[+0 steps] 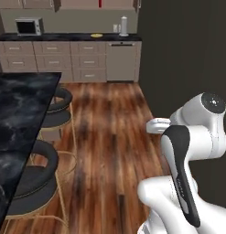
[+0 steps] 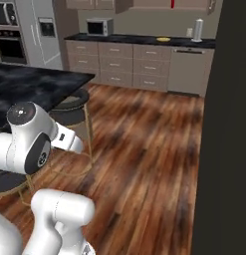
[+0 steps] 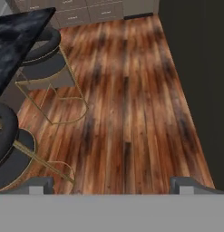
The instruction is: Move the hot dog bun to the plate on the dining table and place the condiment next to that plate. Then navigate to the fridge and take the sausage and place it on the plate as well.
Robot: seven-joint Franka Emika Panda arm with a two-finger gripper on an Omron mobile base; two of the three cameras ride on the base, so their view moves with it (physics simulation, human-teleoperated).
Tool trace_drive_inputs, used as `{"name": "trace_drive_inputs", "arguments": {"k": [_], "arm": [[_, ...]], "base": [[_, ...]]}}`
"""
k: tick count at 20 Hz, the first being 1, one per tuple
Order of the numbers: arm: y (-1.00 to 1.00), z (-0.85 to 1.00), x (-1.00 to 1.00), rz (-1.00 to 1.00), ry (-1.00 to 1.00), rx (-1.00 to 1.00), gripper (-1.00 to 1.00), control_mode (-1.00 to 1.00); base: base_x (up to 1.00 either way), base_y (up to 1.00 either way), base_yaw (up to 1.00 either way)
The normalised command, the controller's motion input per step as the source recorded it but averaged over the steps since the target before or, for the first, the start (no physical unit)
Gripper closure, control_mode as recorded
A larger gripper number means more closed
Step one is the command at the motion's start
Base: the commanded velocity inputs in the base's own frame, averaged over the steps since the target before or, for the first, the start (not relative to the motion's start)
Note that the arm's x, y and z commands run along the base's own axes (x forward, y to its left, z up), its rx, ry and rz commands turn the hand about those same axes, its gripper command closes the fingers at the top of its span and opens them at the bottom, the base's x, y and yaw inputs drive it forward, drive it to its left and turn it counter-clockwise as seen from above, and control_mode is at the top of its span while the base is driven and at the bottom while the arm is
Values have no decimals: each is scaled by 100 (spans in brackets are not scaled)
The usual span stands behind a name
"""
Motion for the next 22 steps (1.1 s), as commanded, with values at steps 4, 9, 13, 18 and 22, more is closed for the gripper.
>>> {"name": "trace_drive_inputs", "arguments": {"k": [4,9,13,18,22], "arm": [[0,0,0,0,0,0,-100,100],[0,0,0,0,0,0,-100,100],[0,0,0,0,0,0,-100,100],[0,0,0,0,0,0,-100,100],[0,0,0,0,0,0,-100,100]], "base": [[100,-32,-13],[100,-27,-14],[100,-13,-15],[100,-1,-12],[100,0,-7]]}}
